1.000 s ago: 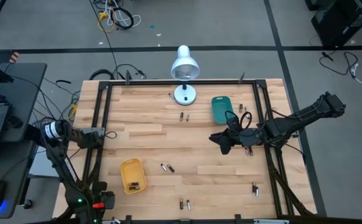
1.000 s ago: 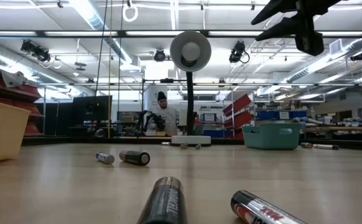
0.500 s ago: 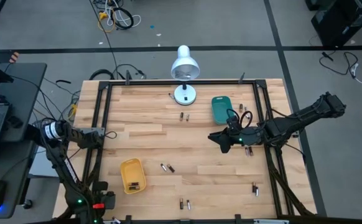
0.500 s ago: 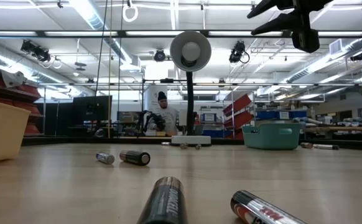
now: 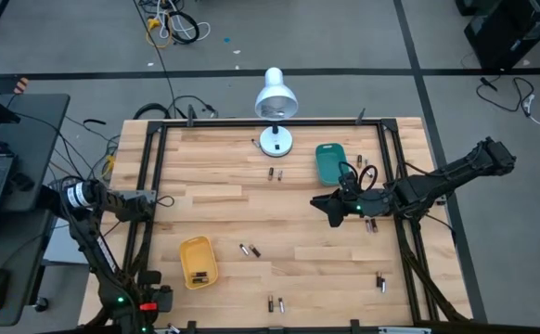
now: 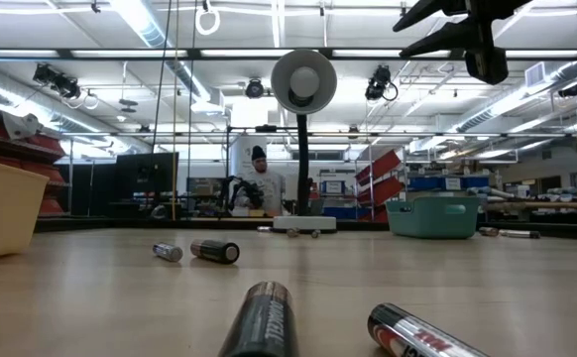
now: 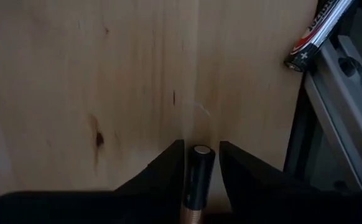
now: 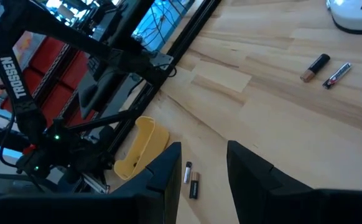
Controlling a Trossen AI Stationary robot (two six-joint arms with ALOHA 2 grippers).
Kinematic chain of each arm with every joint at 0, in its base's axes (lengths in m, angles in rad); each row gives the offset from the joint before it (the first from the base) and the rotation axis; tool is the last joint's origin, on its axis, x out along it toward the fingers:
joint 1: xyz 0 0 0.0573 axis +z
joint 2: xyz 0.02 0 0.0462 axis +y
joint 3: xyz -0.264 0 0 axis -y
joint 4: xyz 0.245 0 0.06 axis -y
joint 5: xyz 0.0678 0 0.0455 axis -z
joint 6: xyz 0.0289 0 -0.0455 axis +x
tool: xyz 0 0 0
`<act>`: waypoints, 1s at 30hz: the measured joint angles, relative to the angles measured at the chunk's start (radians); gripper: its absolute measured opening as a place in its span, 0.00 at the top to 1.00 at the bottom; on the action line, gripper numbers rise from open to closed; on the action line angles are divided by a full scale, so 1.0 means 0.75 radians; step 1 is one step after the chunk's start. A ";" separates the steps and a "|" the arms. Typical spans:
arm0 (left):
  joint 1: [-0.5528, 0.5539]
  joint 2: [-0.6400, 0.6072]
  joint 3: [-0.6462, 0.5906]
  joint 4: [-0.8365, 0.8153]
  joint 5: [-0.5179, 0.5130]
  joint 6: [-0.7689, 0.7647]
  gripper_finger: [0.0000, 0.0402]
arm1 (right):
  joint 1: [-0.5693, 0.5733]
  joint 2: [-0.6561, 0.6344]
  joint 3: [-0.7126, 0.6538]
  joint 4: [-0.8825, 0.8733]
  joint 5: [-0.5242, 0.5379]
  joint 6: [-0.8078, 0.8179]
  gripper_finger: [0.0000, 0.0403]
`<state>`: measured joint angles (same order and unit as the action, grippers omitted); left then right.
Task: Sort batteries
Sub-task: Put the golden battery into the yellow bin
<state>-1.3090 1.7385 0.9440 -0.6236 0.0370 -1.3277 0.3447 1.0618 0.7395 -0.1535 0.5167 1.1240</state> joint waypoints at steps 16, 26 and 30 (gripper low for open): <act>-0.029 0.023 0.007 -0.035 0.046 -0.070 0.76 | 0.000 0.000 0.000 -0.001 0.011 -0.009 0.71; -0.006 0.040 0.012 -0.039 0.041 -0.099 0.82 | 0.000 0.000 0.000 0.003 0.011 -0.007 0.71; 0.003 0.021 0.019 -0.057 0.014 -0.107 0.82 | 0.000 0.000 0.000 0.003 0.011 -0.008 0.71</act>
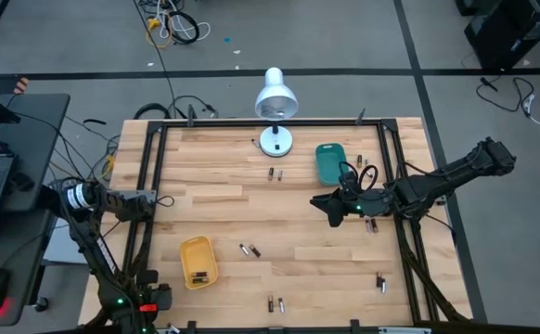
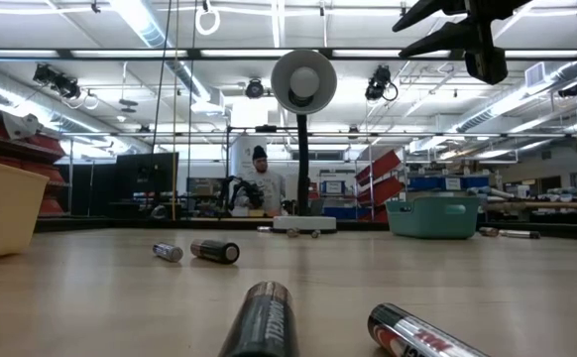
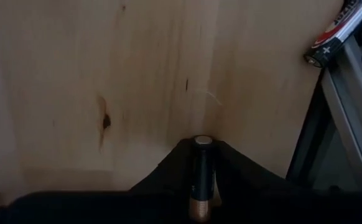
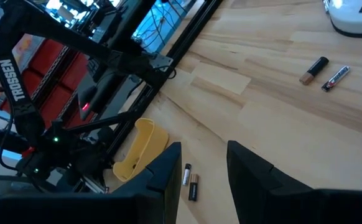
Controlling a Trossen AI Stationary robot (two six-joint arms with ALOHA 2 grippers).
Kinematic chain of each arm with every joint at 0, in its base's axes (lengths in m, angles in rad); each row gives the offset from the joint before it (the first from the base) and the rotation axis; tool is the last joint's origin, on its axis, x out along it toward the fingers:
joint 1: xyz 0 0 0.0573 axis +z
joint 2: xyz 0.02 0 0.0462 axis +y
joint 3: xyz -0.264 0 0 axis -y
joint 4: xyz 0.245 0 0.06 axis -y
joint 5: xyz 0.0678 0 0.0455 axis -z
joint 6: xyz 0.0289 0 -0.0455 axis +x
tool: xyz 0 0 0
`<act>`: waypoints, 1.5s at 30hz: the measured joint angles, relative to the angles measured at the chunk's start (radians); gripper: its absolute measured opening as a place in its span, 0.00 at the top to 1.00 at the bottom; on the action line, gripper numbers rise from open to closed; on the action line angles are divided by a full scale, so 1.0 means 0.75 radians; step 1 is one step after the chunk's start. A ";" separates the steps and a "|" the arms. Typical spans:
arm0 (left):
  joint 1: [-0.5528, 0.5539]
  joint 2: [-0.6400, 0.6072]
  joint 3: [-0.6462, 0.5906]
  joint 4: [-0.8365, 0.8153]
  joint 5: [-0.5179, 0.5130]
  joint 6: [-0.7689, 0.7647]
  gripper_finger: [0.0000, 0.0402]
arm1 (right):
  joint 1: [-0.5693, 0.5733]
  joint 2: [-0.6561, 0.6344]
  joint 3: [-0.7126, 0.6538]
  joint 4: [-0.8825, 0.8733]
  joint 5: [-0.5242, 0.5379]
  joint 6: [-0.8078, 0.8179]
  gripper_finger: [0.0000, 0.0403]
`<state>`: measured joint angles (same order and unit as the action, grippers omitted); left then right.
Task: Sort batteries
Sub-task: Put the golden battery into the yellow bin
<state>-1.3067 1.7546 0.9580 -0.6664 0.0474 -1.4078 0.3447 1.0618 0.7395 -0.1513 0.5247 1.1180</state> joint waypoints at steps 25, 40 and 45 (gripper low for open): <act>0.247 -0.227 0.257 -0.511 -0.528 -0.076 0.81 | -0.010 0.001 0.000 0.011 -0.001 -0.006 0.71; 0.530 -0.449 0.153 -0.439 -0.879 0.184 0.81 | -0.009 0.001 0.000 0.012 -0.024 0.056 0.71; 0.601 -0.449 0.124 -0.425 -0.774 0.125 0.76 | 0.003 0.000 0.000 0.011 -0.028 0.056 0.71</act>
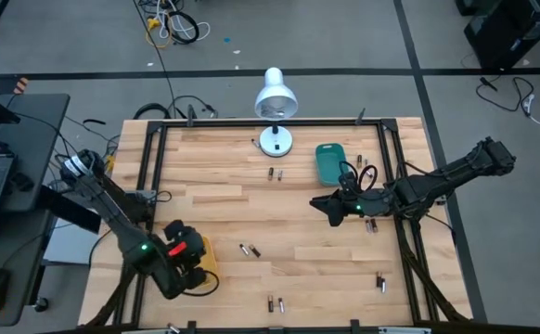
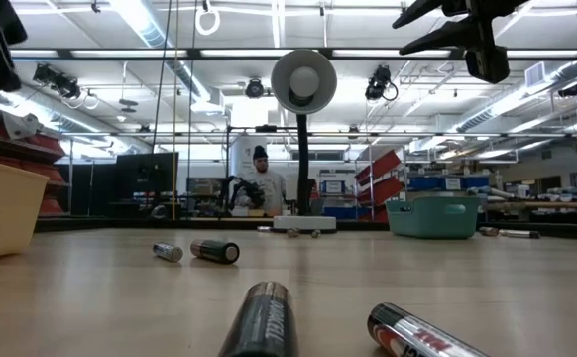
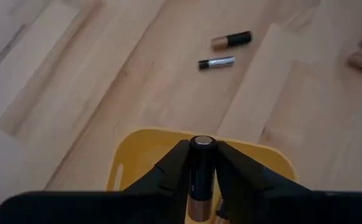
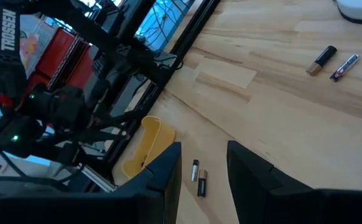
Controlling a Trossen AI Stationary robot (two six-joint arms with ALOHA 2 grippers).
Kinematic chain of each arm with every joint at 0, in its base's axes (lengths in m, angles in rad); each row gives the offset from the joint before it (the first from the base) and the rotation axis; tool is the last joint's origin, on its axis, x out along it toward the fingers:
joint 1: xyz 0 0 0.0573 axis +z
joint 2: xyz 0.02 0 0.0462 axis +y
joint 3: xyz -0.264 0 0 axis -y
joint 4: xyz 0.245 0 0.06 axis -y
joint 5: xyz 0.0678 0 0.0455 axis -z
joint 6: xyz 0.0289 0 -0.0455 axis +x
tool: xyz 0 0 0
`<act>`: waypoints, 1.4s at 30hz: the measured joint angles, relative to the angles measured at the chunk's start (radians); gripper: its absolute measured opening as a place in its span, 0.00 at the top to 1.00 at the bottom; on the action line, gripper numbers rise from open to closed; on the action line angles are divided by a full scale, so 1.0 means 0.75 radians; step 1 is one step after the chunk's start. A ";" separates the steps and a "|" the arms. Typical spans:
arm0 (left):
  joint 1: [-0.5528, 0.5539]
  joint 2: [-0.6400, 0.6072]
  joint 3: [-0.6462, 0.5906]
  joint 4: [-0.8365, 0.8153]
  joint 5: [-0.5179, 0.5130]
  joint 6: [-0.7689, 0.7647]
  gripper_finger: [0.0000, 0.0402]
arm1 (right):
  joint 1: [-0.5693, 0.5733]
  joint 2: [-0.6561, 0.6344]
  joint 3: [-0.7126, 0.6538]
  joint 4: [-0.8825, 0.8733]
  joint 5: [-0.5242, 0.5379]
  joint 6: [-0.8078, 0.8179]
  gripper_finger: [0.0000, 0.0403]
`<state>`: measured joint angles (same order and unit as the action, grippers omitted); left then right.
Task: Sort batteries
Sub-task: Put the golden battery into the yellow bin
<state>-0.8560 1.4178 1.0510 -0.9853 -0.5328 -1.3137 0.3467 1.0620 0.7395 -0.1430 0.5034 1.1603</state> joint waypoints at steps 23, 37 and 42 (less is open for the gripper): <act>0.681 -0.051 -0.042 0.244 0.234 0.307 0.58 | -0.013 0.000 0.000 -0.022 -0.127 -0.056 0.71; 1.332 0.120 -0.041 0.816 0.399 0.418 0.53 | -0.028 0.000 0.000 -0.337 -0.263 -0.052 0.71; 1.369 0.229 -0.043 0.959 0.446 0.443 0.53 | -0.028 -0.002 0.000 -0.563 -0.301 0.005 0.71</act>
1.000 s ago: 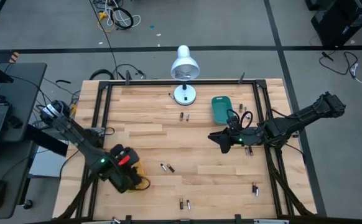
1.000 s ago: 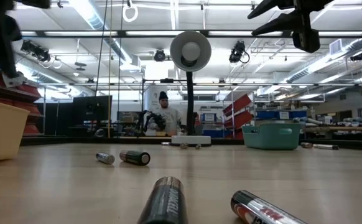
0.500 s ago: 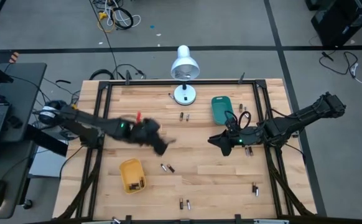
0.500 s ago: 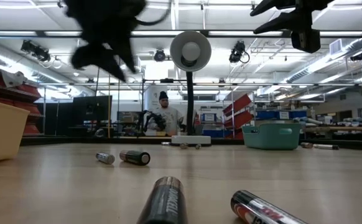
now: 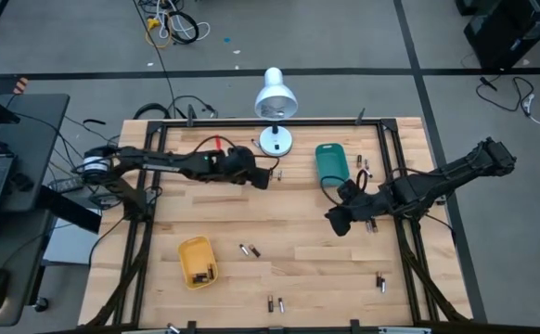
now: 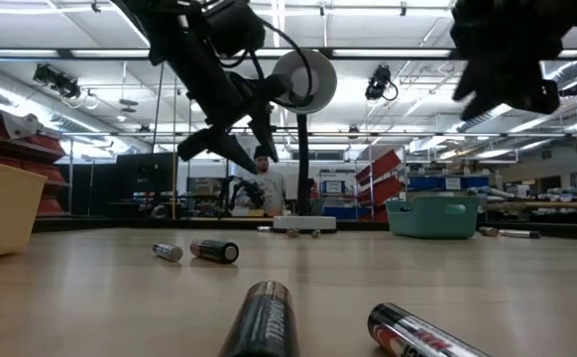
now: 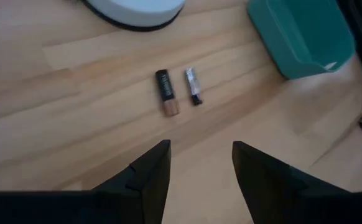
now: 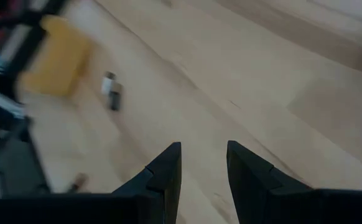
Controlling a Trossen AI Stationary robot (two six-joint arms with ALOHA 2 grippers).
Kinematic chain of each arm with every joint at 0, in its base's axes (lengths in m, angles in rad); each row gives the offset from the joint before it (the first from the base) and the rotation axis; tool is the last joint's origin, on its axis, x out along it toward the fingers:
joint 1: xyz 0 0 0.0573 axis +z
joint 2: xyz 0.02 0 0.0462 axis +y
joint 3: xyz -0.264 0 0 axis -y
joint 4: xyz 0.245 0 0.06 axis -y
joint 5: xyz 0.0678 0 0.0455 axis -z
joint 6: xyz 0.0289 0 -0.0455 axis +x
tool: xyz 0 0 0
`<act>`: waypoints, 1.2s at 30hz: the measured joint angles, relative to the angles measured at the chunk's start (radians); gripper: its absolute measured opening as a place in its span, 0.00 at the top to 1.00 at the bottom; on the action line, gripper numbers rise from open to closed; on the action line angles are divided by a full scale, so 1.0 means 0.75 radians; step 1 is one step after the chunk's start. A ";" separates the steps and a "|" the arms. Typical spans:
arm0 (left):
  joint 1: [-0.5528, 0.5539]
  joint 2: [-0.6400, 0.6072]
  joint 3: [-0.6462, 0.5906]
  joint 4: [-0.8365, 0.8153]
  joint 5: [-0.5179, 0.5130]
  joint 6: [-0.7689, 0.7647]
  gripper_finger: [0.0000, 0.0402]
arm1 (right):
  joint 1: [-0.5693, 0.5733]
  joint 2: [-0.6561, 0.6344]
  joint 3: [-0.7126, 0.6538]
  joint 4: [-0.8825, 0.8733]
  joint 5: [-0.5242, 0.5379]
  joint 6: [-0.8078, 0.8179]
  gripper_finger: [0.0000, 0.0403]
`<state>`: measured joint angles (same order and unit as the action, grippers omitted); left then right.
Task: Sort batteries
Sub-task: Put the golden battery into the yellow bin
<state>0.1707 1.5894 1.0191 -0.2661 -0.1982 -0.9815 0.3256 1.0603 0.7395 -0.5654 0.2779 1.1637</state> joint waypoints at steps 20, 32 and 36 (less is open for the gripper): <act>0.119 0.363 0.193 0.064 0.084 0.114 0.53 | -0.151 -0.001 0.000 -0.167 -0.119 -0.051 0.71; 0.144 0.536 0.304 -0.026 0.098 0.153 0.53 | -0.207 -0.001 0.000 -0.168 -0.122 -0.054 0.71; 0.148 0.571 0.337 -0.022 0.137 0.153 0.53 | -0.208 -0.001 0.000 -0.168 -0.153 -0.055 0.71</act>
<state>0.2813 2.0176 1.2719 -0.2822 -0.0956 -0.8664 0.1696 1.0595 0.7395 -0.6914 0.1634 1.1225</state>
